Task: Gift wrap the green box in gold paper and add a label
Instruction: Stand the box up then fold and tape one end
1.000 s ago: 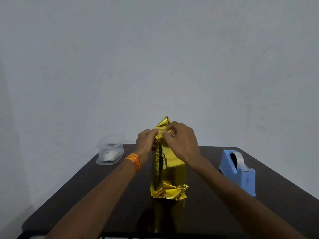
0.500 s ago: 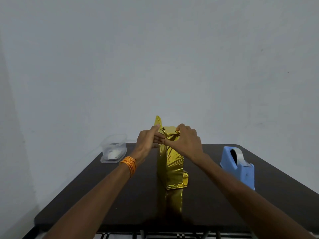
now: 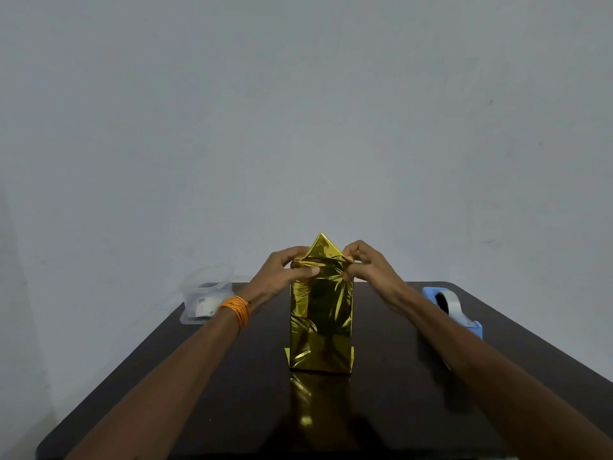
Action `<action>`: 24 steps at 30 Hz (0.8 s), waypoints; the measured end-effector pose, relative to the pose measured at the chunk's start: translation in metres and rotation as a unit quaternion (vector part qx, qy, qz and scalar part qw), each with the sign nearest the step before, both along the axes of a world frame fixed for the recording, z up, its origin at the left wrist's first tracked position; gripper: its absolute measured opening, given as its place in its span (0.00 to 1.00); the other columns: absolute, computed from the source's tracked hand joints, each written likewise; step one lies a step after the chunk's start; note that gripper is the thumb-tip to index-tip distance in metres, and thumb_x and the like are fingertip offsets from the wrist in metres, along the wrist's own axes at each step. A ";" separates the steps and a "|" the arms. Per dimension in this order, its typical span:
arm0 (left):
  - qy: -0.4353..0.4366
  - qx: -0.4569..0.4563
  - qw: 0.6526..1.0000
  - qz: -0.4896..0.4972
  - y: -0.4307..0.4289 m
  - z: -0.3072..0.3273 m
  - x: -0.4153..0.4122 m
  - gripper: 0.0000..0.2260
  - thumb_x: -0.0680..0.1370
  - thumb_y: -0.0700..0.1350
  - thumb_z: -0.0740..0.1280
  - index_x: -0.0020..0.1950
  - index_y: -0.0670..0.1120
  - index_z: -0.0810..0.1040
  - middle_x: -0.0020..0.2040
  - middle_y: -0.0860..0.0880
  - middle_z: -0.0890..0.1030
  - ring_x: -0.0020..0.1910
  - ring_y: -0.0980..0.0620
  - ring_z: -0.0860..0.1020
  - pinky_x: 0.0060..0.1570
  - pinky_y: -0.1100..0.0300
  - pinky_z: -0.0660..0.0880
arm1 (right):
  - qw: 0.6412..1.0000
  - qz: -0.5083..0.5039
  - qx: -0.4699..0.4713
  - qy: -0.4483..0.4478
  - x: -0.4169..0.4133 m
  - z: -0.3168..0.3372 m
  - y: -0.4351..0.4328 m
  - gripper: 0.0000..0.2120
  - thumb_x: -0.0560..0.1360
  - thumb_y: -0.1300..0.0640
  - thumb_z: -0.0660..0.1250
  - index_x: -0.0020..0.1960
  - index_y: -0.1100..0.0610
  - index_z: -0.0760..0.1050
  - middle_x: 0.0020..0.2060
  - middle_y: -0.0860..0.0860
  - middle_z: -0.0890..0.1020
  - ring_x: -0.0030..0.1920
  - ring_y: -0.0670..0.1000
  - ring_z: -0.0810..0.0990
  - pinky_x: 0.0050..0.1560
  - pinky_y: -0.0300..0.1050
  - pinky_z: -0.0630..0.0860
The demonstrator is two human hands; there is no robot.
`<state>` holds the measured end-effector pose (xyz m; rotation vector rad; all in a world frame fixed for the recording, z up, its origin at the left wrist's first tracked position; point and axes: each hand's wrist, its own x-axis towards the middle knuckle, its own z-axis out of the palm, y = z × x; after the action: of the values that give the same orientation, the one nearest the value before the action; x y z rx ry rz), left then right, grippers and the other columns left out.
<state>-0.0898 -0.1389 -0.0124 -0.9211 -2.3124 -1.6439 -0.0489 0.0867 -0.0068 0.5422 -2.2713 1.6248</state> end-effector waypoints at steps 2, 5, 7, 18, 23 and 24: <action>0.014 0.024 0.999 -0.018 0.007 0.004 0.001 0.13 0.75 0.47 0.73 0.59 0.48 0.83 0.54 0.53 0.84 0.57 0.57 0.79 0.55 0.62 0.77 | 0.999 0.018 -0.024 -0.011 -0.003 0.001 0.004 0.14 0.63 0.64 0.67 0.48 0.58 0.74 0.44 0.56 0.80 0.46 0.52 0.80 0.49 0.47 0.76; 0.027 0.059 0.998 -0.005 0.014 0.011 0.006 0.09 0.78 0.47 0.70 0.55 0.46 0.85 0.51 0.53 0.85 0.52 0.60 0.82 0.49 0.67 0.77 | 0.999 0.023 -0.044 -0.013 -0.007 -0.001 0.006 0.10 0.66 0.64 0.68 0.47 0.59 0.76 0.47 0.57 0.81 0.48 0.56 0.81 0.54 0.54 0.77; 0.036 0.071 0.997 0.012 0.017 0.013 0.006 0.10 0.77 0.48 0.71 0.55 0.45 0.85 0.50 0.50 0.86 0.53 0.54 0.83 0.52 0.61 0.78 | 0.999 0.014 -0.051 -0.001 -0.009 0.000 0.003 0.08 0.70 0.60 0.71 0.48 0.61 0.78 0.47 0.56 0.83 0.50 0.55 0.82 0.59 0.55 0.75; 0.037 0.107 0.993 0.019 0.031 0.030 0.016 0.09 0.78 0.44 0.69 0.49 0.40 0.85 0.38 0.54 0.84 0.40 0.62 0.80 0.41 0.70 0.74 | 0.994 -0.016 -0.107 0.035 -0.003 0.016 -0.004 0.07 0.79 0.57 0.69 0.50 0.61 0.82 0.44 0.54 0.84 0.44 0.46 0.82 0.47 0.39 0.77; 0.039 0.124 0.990 0.053 0.035 0.029 0.020 0.08 0.78 0.47 0.70 0.50 0.43 0.85 0.45 0.49 0.85 0.49 0.53 0.83 0.53 0.56 0.79 | 0.994 -0.031 -0.090 0.044 -0.003 0.017 -0.006 0.06 0.78 0.59 0.69 0.48 0.61 0.83 0.44 0.57 0.84 0.45 0.48 0.82 0.50 0.44 0.77; 0.043 0.126 0.989 0.065 0.036 0.029 0.021 0.08 0.78 0.47 0.70 0.50 0.44 0.85 0.46 0.49 0.85 0.49 0.52 0.83 0.55 0.53 0.79 | 0.994 -0.034 -0.091 0.044 -0.002 0.017 -0.007 0.06 0.78 0.59 0.69 0.48 0.61 0.83 0.45 0.57 0.84 0.46 0.50 0.82 0.51 0.46 0.77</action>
<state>-0.0688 -0.1031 0.0162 -0.7531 -2.0042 -1.7524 -0.0513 0.0800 0.0100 0.4760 -2.0304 1.7182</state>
